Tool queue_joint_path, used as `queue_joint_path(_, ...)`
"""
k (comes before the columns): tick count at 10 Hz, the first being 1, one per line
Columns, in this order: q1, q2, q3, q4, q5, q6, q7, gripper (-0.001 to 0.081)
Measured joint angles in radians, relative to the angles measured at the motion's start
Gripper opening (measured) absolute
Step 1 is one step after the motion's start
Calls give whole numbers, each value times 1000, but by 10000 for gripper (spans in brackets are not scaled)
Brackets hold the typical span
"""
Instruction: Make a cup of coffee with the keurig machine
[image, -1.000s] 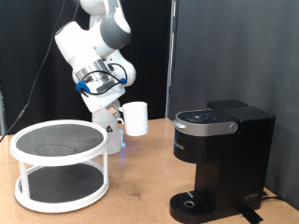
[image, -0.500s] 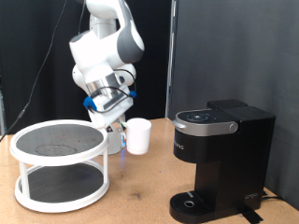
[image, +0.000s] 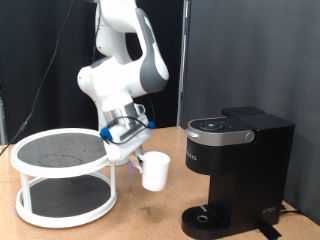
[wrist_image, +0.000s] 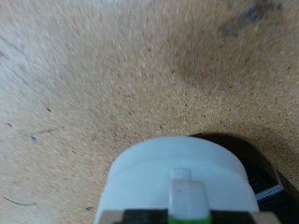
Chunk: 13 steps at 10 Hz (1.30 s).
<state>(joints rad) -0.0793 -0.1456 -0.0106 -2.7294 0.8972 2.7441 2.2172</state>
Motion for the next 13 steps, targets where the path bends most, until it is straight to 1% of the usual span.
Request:
queue_joint_path(1,26,35,8,6,78,26,-68,7)
queue_joint_path(3,63,91,43,17,203,67,-149,7)
queue_joint_path(4,80,114,65,27,286,91,-198,7)
queue_joint_path(6,106,157,107,63,444,132,-288,7)
queue_joint_path(7,114,177,123,84,497,149,-315,7)
queue_joint_path(8,117,196,137,103,531,163,-334,7)
queue_joint_path(11,118,243,157,143,558,183,-344,7)
queue_joint_path(13,118,273,163,170,602,199,-382,7)
